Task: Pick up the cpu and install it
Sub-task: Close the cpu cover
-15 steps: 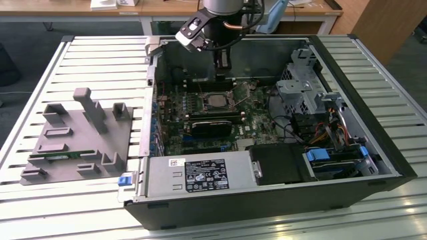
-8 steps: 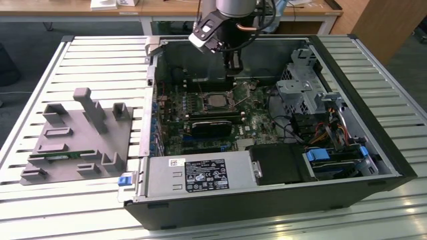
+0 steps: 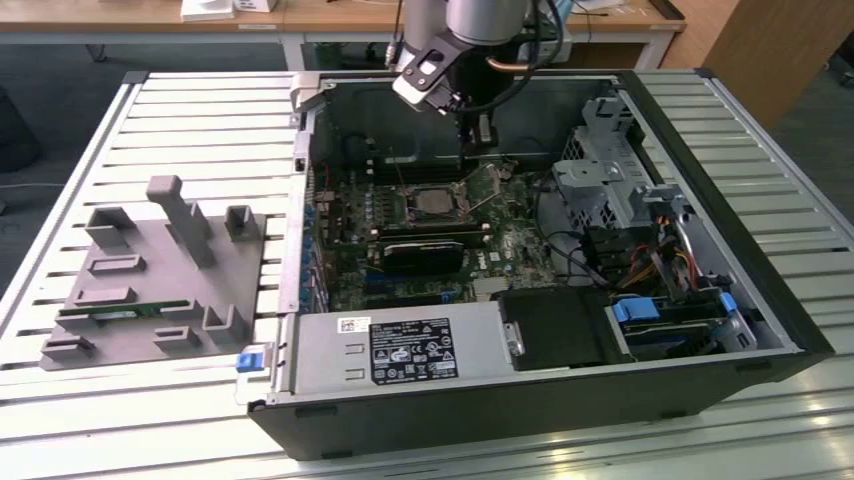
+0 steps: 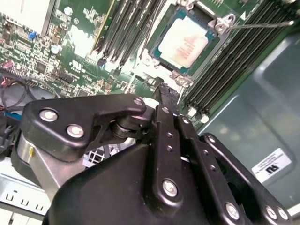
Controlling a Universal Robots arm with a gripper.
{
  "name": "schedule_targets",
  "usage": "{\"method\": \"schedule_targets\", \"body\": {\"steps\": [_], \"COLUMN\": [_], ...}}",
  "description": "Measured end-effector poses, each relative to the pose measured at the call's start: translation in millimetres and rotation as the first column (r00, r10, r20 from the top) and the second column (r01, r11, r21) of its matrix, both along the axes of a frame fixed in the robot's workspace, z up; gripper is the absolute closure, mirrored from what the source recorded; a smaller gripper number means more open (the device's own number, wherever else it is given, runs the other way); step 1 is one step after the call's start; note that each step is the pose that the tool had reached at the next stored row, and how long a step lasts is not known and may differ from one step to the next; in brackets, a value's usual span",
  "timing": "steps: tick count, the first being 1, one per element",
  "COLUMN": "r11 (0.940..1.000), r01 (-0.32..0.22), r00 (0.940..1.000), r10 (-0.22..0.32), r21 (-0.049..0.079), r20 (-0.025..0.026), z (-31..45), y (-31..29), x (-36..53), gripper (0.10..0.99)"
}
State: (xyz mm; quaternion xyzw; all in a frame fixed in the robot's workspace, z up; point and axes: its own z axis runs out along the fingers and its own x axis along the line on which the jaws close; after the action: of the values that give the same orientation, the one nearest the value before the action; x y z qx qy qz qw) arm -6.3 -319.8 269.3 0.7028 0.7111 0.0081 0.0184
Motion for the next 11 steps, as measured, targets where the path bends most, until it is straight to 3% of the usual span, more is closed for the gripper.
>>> {"method": "schedule_targets", "body": {"steps": [11], "r11": [1.0], "r01": [0.0], "r00": [1.0], "r10": [0.0], "r21": [0.0], "r20": [0.0001], "z": [-6.0], "y": [5.3], "x": [20.4], "gripper": [0.98]}}
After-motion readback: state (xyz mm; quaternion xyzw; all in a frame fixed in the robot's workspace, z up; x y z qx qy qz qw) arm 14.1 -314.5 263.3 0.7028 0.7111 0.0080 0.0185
